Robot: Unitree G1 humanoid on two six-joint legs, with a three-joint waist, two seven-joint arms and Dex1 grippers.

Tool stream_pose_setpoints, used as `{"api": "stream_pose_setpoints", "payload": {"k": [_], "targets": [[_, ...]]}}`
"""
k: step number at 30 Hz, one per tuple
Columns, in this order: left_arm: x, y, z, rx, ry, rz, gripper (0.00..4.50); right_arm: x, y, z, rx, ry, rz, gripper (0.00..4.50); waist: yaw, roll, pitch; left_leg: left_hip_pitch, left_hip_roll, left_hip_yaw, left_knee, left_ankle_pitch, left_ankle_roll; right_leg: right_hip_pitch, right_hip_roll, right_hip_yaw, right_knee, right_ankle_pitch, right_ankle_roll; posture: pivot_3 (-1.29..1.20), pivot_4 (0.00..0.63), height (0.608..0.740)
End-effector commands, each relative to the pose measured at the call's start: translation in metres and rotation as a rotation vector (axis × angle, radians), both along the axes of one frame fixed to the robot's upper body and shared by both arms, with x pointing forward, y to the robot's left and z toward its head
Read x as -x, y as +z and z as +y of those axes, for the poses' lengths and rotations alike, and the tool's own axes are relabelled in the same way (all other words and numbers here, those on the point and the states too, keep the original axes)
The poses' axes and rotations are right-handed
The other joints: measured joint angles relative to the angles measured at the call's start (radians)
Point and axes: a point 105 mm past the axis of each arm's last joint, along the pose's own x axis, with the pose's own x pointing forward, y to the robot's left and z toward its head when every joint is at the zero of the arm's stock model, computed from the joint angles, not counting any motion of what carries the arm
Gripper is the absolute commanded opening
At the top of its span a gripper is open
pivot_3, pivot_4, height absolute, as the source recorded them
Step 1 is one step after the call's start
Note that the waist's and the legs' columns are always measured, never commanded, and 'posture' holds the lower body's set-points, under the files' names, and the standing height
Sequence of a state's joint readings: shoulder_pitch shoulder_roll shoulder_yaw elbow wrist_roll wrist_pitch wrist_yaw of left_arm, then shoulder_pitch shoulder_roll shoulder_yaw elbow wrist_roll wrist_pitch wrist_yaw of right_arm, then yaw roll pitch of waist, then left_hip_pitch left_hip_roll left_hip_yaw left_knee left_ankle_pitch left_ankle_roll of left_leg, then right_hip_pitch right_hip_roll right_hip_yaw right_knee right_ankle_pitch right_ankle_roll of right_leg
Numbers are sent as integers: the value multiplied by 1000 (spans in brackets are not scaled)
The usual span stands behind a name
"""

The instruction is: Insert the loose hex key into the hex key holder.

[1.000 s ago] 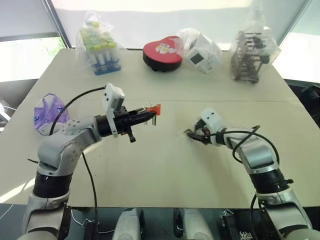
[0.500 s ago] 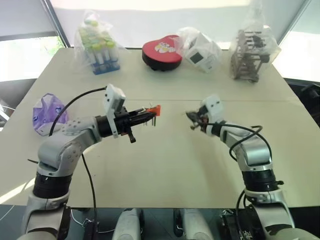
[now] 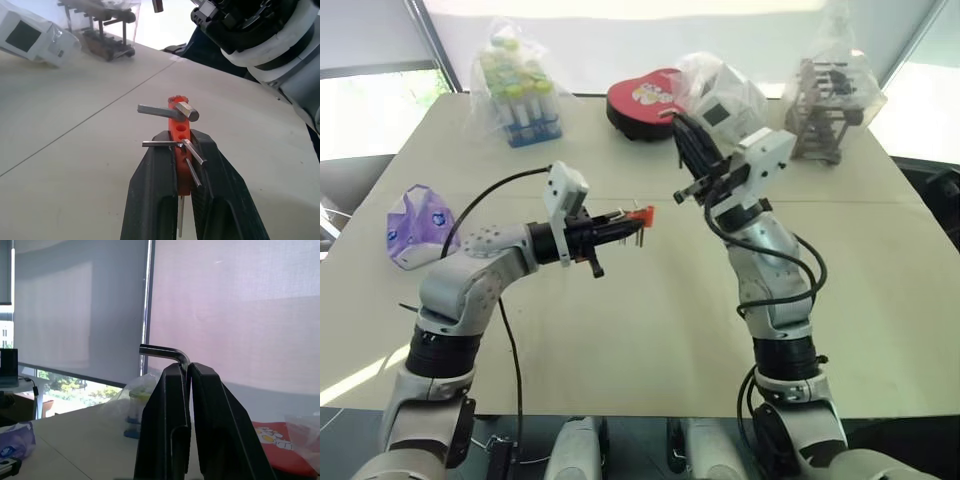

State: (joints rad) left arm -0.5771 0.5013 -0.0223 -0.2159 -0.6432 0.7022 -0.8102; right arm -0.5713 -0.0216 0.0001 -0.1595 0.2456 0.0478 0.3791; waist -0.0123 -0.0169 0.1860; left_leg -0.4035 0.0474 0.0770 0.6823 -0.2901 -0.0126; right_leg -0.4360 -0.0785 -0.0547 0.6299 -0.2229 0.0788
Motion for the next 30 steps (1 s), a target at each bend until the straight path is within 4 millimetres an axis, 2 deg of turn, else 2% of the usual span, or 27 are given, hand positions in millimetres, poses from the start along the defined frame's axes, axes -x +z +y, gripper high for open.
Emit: {"api": "stream_pose_setpoints", "payload": {"k": [1, 30], "targets": [[0, 16, -5, 16, -24, -77, 0, 14, 13, 5, -78, 49, -40, 37, -1, 0, 0, 0, 0, 0, 0, 0, 0, 0, 0, 0, 0, 0, 0, 0, 150, 740], [-10, 30, -9, 60, -6, -122, 0, 19, -3, 21, -73, 44, -35, 37, -1, 0, 0, 0, 0, 0, 0, 0, 0, 0, 0, 0, 0, 0, 0, 0, 150, 740]]}}
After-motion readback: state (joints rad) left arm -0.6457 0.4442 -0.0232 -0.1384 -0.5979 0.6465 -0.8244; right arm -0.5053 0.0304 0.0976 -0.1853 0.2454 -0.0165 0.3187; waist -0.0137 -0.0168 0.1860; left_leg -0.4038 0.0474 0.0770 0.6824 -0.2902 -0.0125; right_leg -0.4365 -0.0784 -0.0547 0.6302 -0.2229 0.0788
